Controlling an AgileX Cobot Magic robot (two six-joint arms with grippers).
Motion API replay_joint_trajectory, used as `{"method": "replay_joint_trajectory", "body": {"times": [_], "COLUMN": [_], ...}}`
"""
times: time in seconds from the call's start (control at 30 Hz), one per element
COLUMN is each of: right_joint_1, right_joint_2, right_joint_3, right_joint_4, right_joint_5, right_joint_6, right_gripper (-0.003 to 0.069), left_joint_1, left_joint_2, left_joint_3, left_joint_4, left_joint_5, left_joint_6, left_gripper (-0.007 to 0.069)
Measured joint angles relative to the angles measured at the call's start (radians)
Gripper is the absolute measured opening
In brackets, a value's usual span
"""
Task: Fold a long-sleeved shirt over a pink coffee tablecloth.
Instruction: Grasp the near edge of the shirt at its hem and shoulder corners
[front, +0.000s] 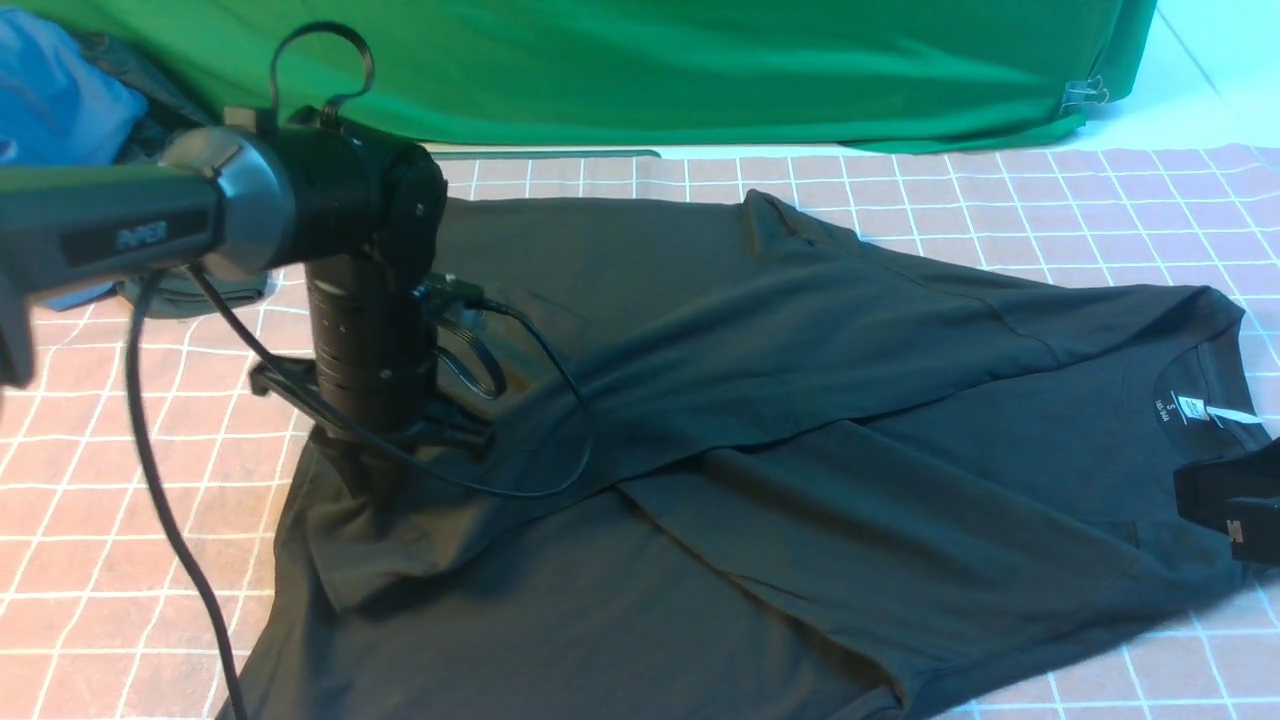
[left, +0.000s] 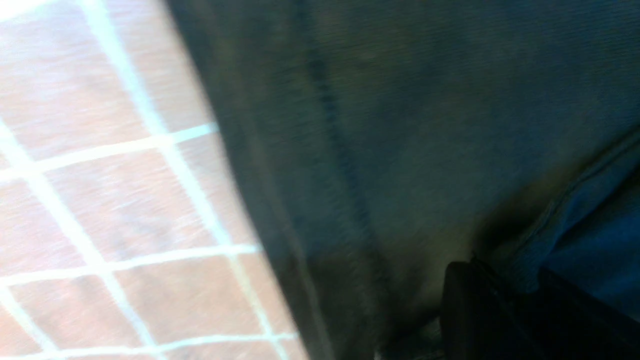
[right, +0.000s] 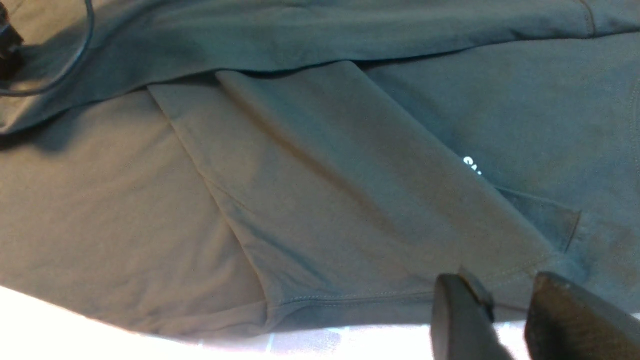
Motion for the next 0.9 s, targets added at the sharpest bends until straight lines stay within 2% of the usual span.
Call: {"method": "replay_joint_trajectory", "body": {"times": [0.23,0.47,0.63,0.73,0.9], "right_joint_1": [0.000,0.000,0.000,0.000,0.000], "right_joint_2": [0.000,0.000,0.000,0.000,0.000], "right_joint_3": [0.000,0.000,0.000,0.000,0.000], "right_joint_4": [0.000,0.001,0.001,0.001,0.001], "right_joint_5": [0.000,0.001,0.004,0.004,0.004], "right_joint_6": [0.000,0.000,0.000,0.000,0.000], "right_gripper": [0.0237,0.0237,0.0237,0.0237,0.0237], "left_joint_1": [0.000,0.002,0.014,0.019,0.019], "left_joint_2": [-0.043,-0.043,-0.043,-0.043,-0.043], "left_joint_3": [0.000,0.000,0.000,0.000,-0.006], "left_joint_4": [0.015,0.108,0.106,0.105,0.149], "left_joint_5": [-0.005,-0.012,-0.027,-0.044,-0.040], "left_joint_6": [-0.008,-0.068,-0.088,-0.091,-0.136], "left_gripper": [0.0066,0.0066,0.0073,0.0126,0.0292]}}
